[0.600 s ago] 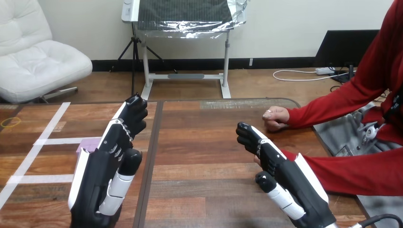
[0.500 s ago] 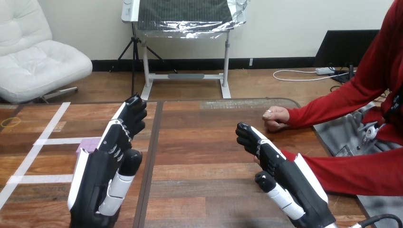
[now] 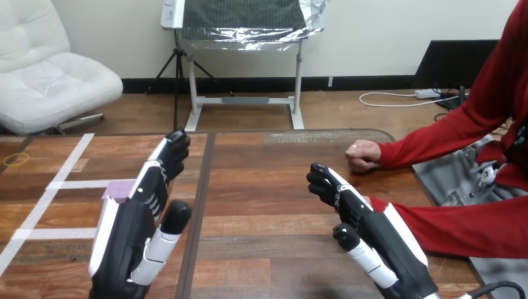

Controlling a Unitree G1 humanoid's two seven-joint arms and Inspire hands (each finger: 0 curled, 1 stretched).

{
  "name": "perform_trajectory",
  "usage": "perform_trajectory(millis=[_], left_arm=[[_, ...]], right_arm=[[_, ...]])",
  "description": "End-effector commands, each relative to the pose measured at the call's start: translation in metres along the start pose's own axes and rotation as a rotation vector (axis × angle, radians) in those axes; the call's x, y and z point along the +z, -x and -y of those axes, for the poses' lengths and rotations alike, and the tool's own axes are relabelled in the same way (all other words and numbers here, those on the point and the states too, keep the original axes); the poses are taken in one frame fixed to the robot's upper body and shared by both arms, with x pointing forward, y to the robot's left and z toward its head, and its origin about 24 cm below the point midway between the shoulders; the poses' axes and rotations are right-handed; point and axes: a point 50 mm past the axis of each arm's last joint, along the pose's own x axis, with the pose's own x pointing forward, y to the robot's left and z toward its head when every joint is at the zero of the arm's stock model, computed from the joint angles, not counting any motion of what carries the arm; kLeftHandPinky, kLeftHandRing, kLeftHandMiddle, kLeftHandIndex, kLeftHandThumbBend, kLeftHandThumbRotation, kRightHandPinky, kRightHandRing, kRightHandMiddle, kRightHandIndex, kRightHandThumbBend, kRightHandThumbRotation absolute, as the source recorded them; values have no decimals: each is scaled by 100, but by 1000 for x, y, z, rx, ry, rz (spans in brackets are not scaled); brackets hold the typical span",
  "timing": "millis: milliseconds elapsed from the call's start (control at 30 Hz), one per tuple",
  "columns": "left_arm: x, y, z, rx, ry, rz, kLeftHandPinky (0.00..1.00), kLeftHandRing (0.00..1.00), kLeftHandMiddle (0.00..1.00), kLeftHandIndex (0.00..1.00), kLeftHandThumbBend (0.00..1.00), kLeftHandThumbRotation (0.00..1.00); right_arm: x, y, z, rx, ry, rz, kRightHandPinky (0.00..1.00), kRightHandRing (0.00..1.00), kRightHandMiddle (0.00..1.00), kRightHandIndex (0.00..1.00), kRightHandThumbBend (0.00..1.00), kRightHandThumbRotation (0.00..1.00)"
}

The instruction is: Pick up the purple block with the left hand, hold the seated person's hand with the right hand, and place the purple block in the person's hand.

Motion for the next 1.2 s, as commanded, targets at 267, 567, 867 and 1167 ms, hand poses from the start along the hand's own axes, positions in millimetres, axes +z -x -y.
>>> perform_trajectory(millis=[267,567,867,1167], left_arm=[[6,-52,-43,-9,-177,62,91,92,91,89,89,85],[10,-79,-66,-8,-294,82,95,95,93,90,88,82],[18,-101,-81,3,-413,83,94,95,94,91,79,78],[21,-121,-93,20,-453,98,88,93,93,92,70,68]], right_arm=[[16,-19,6,-10,35,95,94,91,92,94,85,92],[16,-20,6,-12,37,94,94,91,92,94,85,93],[16,-20,6,-17,32,94,94,91,92,95,85,93],[17,-18,8,-26,31,90,93,90,91,94,85,93]])
